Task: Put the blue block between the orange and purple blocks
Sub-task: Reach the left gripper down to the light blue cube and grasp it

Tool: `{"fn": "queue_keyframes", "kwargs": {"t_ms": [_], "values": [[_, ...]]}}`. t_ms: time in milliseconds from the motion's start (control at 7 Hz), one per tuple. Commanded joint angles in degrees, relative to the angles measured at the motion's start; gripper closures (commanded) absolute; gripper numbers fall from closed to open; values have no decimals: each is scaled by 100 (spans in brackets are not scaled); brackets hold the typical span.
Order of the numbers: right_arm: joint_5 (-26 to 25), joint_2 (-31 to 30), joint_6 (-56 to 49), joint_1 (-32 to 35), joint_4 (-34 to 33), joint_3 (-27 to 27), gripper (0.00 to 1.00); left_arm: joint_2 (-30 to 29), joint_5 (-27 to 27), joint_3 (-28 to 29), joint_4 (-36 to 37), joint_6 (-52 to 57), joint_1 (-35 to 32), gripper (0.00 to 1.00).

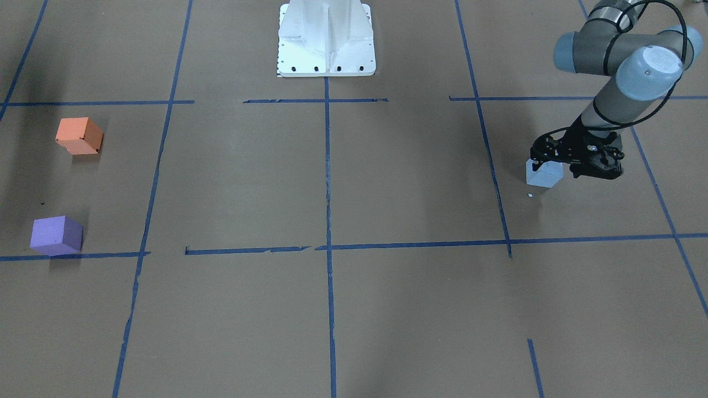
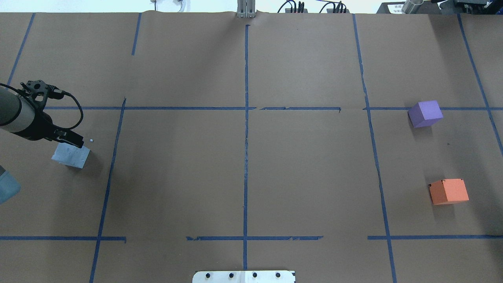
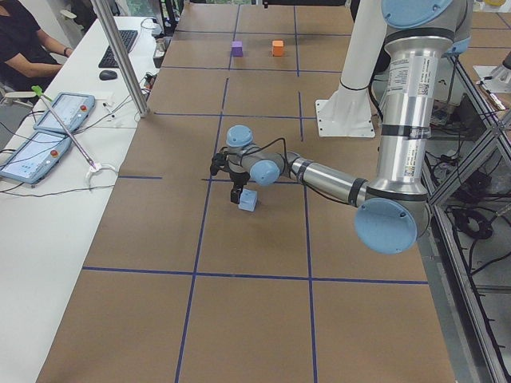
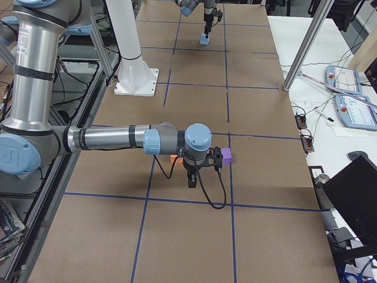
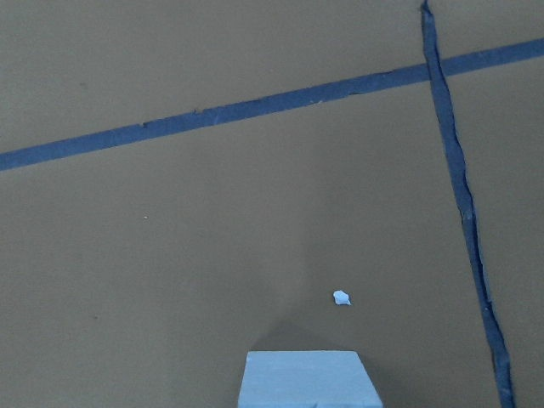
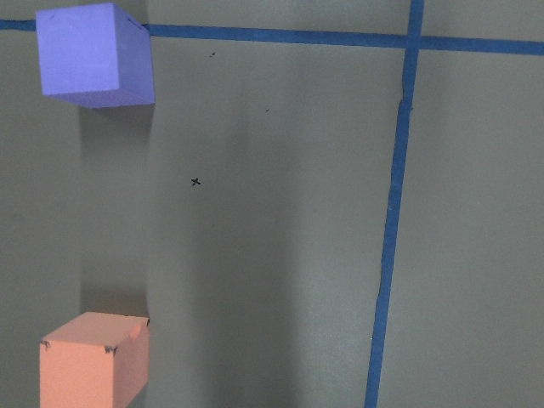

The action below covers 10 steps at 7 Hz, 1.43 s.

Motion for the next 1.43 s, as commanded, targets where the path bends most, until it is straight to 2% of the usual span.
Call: {"fn": "queue_keyframes", "kwargs": {"t_ms": [0,143,286,571,714,857,1143,1286], "values": [[45,7,-4,-36,9,5,0,-4,-12,180,-127,-24,99,0],[45,7,5,-62,9,5,0,-4,-20,225,-127,-24,134,0],[45,7,5,-62,9,5,0,-4,-21,277,-127,-33,143,10],[54,7,5,-71,9,23,0,-13,-55,173,-119,-294,144,93],[63,7,5,-80,9,49,0,-309,-317,129,-92,-984,170,100],[141,7,5,-80,17,49,0,-825,-450,111,-92,-1722,222,100],[168,7,22,-97,192,49,0,-1836,-372,67,-31,-2823,949,100],[177,7,22,-97,202,41,0,-2128,-242,93,65,-3141,1161,100]]}}
